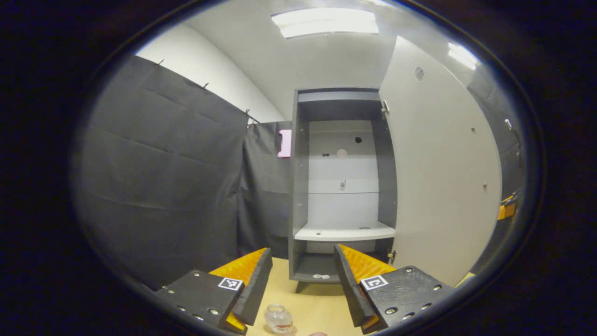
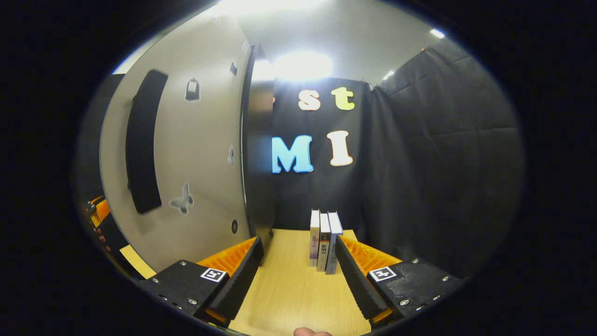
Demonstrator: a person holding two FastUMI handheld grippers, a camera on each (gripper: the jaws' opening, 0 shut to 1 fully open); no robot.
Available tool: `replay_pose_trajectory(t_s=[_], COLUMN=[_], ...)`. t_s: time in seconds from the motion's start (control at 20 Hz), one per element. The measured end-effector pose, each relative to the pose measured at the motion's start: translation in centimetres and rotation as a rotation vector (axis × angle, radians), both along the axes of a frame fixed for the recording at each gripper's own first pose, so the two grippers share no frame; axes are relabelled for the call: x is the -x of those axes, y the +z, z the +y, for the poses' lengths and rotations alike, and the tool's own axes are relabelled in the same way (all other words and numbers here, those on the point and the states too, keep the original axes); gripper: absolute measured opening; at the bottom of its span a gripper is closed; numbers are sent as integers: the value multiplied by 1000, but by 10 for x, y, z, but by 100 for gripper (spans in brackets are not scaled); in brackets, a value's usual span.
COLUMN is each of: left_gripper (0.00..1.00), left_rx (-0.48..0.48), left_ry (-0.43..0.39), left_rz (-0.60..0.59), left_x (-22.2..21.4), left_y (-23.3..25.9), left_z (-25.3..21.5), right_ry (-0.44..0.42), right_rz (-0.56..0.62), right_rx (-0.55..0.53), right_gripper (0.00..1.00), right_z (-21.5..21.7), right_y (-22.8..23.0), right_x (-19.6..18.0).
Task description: Open the cabinet door with the right hand, grasp the bottle in the cabinet with the left hand and place it on the coaster, then close the cabinet door with the right hand.
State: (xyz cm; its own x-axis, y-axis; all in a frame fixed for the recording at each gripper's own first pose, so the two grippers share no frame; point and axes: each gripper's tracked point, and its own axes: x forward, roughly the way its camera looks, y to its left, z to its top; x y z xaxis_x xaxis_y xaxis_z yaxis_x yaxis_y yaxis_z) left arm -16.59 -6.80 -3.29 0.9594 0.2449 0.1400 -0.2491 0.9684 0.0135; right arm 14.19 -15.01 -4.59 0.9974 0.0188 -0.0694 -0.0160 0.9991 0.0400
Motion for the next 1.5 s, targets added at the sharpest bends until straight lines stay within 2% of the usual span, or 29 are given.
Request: replay_pose_trajectory(t_s=[0.05, 0.1, 0.15, 0.25, 0.3, 0.35, 0.4, 0.45, 0.5, 0.55, 0.6, 0.65, 0.75, 0.8, 1.05, 1.1, 1.15, 1.2, 1.25, 1.3, 1.35, 1.45, 1.5], left_gripper=[76, 81, 76, 76, 78, 81, 81, 76, 81, 76, 81, 71, 81, 76, 76, 81, 81, 76, 81, 76, 81, 81, 76], left_rx=[-10, -17, -20, -23, -21, -22, -23, -27, -35, -50, -65, -77, -87, -86, -56, -50, -44, -38, -28, -19, -15, -25, -34], left_ry=[3, -3, -9, -16, -31, -45, -60, -73, -88, -103, -120, -140, -177, -187, -201, -200, -191, -180, -177, -176, -171, -160, -153], left_rz=[20, 43, 59, 91, 122, 139, 146, 140, 136, 133, 131, 127, 112, 106, 101, 103, 111, 116, 113, 111, 113, 120, 121], left_x=[7, 10, 11, 14, 14, 15, 17, 16, 11, 9, 6, 2, -7, -13, -36, -40, -46, -48, -50, -52, -54, -57, -58], left_y=[2, 5, 8, 14, 14, 14, 20, 27, 32, 38, 40, 43, 48, 49, 49, 47, 44, 42, 43, 42, 42, 40, 41], left_z=[-5, -10, -14, -18, -25, -28, -31, -33, -35, -36, -36, -37, -36, -32, 2, 10, 21, 31, 40, 48, 57, 77, 88], right_ry=[1, 10, 31, 79, 100, 116, 124, 135, 142, 144, 146, 153, 125, 112, 149, 162, 173, 185, 192, 193, 194, 203, 208], right_rz=[-36, -66, -87, -105, -105, -99, -95, -89, -82, -81, -75, -68, -74, -80, -63, -67, -71, -75, -74, -71, -72, -81, -85], right_rx=[-32, -70, -105, -137, -137, -132, -124, -116, -111, -110, -111, -120, -122, -121, -93, -81, -74, -72, -69, -65, -66, -100, -121], right_gripper=[96, 95, 95, 94, 92, 94, 94, 92, 94, 92, 95, 95, 95, 94, 93, 93, 93, 93, 93, 93, 94, 94, 94], right_z=[1, 4, 10, 26, 33, 40, 44, 51, 55, 60, 64, 72, 74, 75, 115, 126, 138, 150, 162, 171, 180, 199, 210], right_y=[21, 39, 50, 63, 65, 64, 62, 60, 58, 56, 55, 52, 54, 55, 59, 60, 61, 61, 61, 60, 63, 69, 71], right_x=[1, 3, 4, 8, 11, 13, 14, 16, 18, 19, 21, 22, 23, 24, 28, 29, 28, 26, 22, 17, 14, 7, 4])
